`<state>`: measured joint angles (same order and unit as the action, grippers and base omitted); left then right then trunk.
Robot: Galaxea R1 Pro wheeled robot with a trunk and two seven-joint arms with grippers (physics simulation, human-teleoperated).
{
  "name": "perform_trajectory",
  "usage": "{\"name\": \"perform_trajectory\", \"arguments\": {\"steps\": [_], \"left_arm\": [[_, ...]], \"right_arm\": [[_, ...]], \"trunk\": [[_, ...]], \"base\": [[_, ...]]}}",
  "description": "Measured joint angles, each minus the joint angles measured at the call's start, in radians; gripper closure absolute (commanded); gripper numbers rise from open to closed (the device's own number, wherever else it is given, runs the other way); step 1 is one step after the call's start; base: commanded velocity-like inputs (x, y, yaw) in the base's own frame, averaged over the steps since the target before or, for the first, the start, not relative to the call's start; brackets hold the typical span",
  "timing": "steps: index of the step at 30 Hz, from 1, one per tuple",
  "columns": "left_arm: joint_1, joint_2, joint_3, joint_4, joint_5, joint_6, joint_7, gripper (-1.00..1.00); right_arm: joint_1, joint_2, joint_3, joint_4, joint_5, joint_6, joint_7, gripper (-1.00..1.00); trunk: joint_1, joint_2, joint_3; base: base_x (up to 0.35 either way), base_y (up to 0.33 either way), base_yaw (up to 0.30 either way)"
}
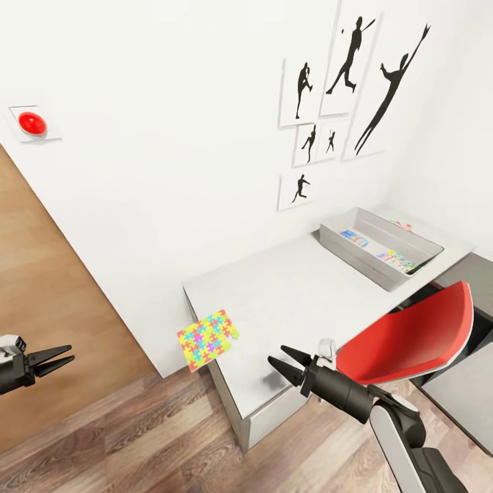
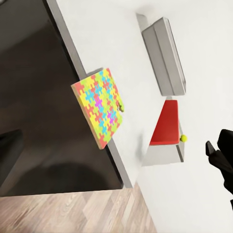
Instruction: Put all the toys in the child's room - the three board games (two on the bed and one on the table), the two jigsaw puzzles on the table, and the tennis ball on the table - inside the toy box on the table in the child's room.
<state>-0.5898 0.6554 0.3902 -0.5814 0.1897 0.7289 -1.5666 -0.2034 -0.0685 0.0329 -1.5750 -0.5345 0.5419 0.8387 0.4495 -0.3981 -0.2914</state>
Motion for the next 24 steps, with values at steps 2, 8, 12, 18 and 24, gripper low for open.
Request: {"name": "perform_trajectory", "arguments": {"steps": [2,8,12,18,24], "left_arm": [[0.000,-0.003,0.000,0.000,-0.001,0.000,0.000,-1.00],[0.000,-0.008,0.000,0.000,-0.002,0.001,0.000,-1.00],[0.000,-0.009,0.001,0.000,-0.003,0.001,0.000,-1.00],[0.000,-0.012,0.000,0.000,-0.004,0.002,0.000,-1.00],[-0.001,-0.016,-0.001,0.000,-0.007,0.003,0.000,-1.00]], "right_arm": [[0.000,0.000,-0.001,0.000,0.000,-0.001,0.000,-1.00],[0.000,0.000,-0.002,0.000,-0.001,-0.004,0.002,-1.00],[0.000,-0.001,-0.002,-0.001,-0.002,-0.003,0.003,-1.00],[0.000,-0.002,-0.003,-0.001,-0.007,-0.003,0.014,-1.00],[0.000,-0.003,-0.003,-0.001,-0.008,-0.004,0.033,-1.00]], "trunk": [[0.000,0.000,0.000],[0.000,0.000,0.000],[0.000,0.000,0.002],[0.000,0.000,0.009],[0.000,0.000,0.016]], "base": [[0.000,0.000,0.000],[0.000,0.000,-0.007],[0.000,0.000,-0.092],[0.000,0.000,-0.167],[0.000,0.000,-0.194]]}}
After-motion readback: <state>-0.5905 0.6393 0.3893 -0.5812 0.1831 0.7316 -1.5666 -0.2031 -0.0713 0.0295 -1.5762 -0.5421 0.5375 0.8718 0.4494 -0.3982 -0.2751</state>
